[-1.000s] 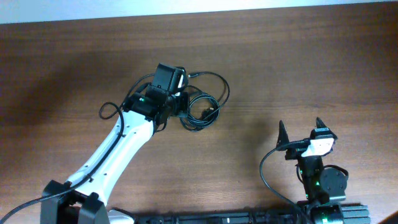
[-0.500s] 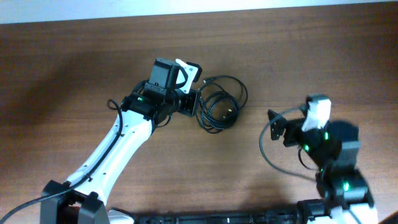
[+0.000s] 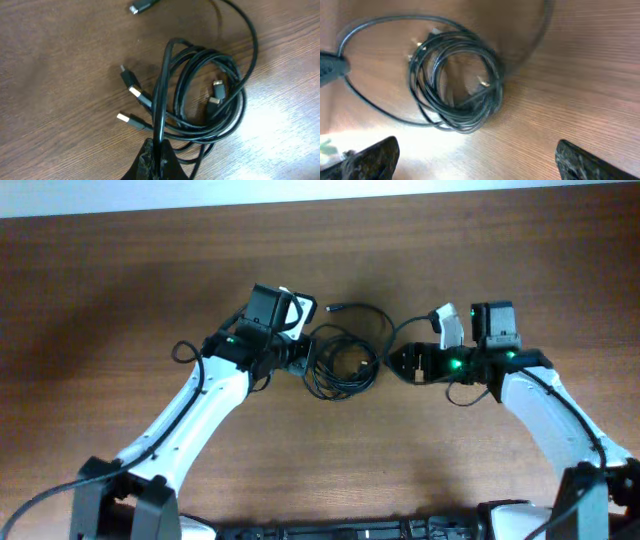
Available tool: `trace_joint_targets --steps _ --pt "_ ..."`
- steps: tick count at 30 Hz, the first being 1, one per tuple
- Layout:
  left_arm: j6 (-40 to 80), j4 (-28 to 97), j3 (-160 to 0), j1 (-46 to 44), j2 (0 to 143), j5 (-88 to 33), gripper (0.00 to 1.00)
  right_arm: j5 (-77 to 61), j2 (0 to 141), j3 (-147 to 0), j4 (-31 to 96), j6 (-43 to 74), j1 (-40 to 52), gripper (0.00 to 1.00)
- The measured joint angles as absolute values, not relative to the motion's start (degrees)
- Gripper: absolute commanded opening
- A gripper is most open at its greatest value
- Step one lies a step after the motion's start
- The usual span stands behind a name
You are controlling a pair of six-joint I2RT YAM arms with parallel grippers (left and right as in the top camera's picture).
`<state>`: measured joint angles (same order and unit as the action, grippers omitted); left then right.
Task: Untangle cables
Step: 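Reach the right gripper toward the bundle held by the left gripper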
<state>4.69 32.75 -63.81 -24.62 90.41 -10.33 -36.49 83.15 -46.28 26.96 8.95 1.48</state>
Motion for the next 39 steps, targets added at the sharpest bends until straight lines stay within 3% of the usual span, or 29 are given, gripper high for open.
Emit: trace_joint_targets --steps 3,7,12,16,24,36,37,39 --pt "4.4 32.4 -63.6 -24.6 91.2 -8.8 0.06 -24.3 81.6 -54.4 38.9 8.6 1.9 0.98" --pt "4.4 32.3 -63.6 -24.6 92.2 -6.9 0.41 -7.7 80.3 -64.9 48.2 8.0 8.3 0.98" --pt "4.5 31.7 -63.6 -24.6 96.8 -6.4 0.5 -5.3 80.1 -66.2 48.9 7.4 11.4 0.99" --pt "4.5 28.9 -63.6 -24.6 99.4 -7.7 0.34 -5.4 80.1 -66.2 49.3 6.9 11.4 0.99" --pt "4.8 25.9 -63.6 -24.6 104.5 -14.2 0.31 -5.4 80.1 -66.2 49.0 6.8 11.4 0.99" --pt "7.5 26.3 -62.7 -27.0 104.5 -14.7 0.28 -6.8 80.1 -66.2 49.1 6.8 11.4 0.99" --pt "7.6 26.2 -62.7 -28.1 104.6 -14.5 0.26 -6.8 80.1 -66.2 49.1 6.9 11.4 0.99" --pt "7.6 25.7 -62.7 -29.0 104.9 -14.4 0.07 -6.9 80.1 -66.2 49.3 6.9 11.4 0.99"
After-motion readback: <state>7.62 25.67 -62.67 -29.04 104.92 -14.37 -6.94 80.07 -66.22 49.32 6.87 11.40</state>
